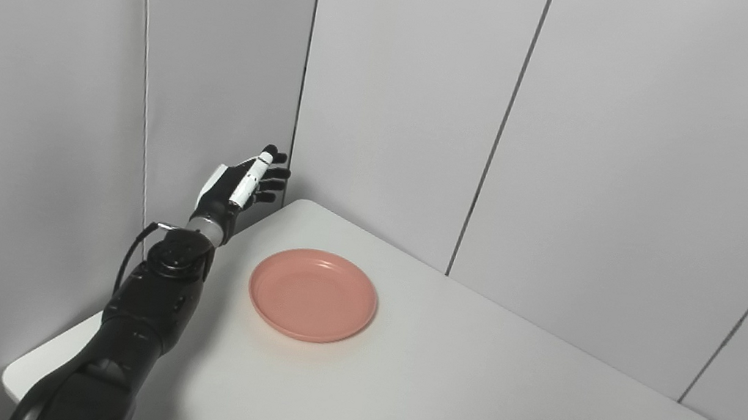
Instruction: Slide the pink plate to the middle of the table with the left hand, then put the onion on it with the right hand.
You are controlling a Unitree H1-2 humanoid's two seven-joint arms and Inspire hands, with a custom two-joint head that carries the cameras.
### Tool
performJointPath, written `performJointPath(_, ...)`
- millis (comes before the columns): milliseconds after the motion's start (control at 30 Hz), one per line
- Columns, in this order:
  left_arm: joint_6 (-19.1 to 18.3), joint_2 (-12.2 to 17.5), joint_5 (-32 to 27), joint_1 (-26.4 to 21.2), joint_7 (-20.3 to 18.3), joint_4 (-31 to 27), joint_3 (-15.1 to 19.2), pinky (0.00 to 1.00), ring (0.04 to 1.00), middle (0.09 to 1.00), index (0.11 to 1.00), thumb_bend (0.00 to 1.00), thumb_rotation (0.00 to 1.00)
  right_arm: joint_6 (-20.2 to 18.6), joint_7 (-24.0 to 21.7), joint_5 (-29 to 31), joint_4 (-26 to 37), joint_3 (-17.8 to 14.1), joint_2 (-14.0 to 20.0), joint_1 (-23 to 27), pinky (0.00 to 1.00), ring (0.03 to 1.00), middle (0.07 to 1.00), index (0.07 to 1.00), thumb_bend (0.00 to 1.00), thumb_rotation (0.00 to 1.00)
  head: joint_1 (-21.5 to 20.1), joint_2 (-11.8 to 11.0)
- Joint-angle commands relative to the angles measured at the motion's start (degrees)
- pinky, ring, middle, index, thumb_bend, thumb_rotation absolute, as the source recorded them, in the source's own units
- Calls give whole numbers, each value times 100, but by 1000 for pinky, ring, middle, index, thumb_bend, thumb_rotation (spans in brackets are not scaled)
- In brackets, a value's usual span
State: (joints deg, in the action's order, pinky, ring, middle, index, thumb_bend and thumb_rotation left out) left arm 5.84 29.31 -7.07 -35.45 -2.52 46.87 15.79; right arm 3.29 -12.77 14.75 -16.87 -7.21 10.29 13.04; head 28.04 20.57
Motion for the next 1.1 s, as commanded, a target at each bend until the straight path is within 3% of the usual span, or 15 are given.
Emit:
performJointPath(0,253,247,25,-420,-19,-16,-38,820,822,817,813,578,1000,-82,-20,31,-182,34,-114,-367,1000,1000,980,969,647,750,-1,4)
performJointPath(300,376,206,80,-415,48,251,-140,817,812,814,814,608,1000,-94,-24,65,-148,22,-123,-382,1000,997,976,962,653,740,-10,34)
performJointPath(733,532,37,-77,-312,-20,518,-172,839,835,829,823,550,1000,-162,-3,80,-44,10,-125,-412,1000,1000,978,961,647,742,-17,78)
performJointPath(900,562,-57,-102,-251,-40,565,-186,804,826,828,829,539,1000,-197,6,62,-7,22,-118,-424,1000,1000,972,960,655,742,-24,89)
performJointPath(1067,690,-125,-105,-227,-41,692,-208,846,834,835,822,526,1000,-216,35,52,23,19,-127,-429,1000,998,967,957,654,734,-30,94)
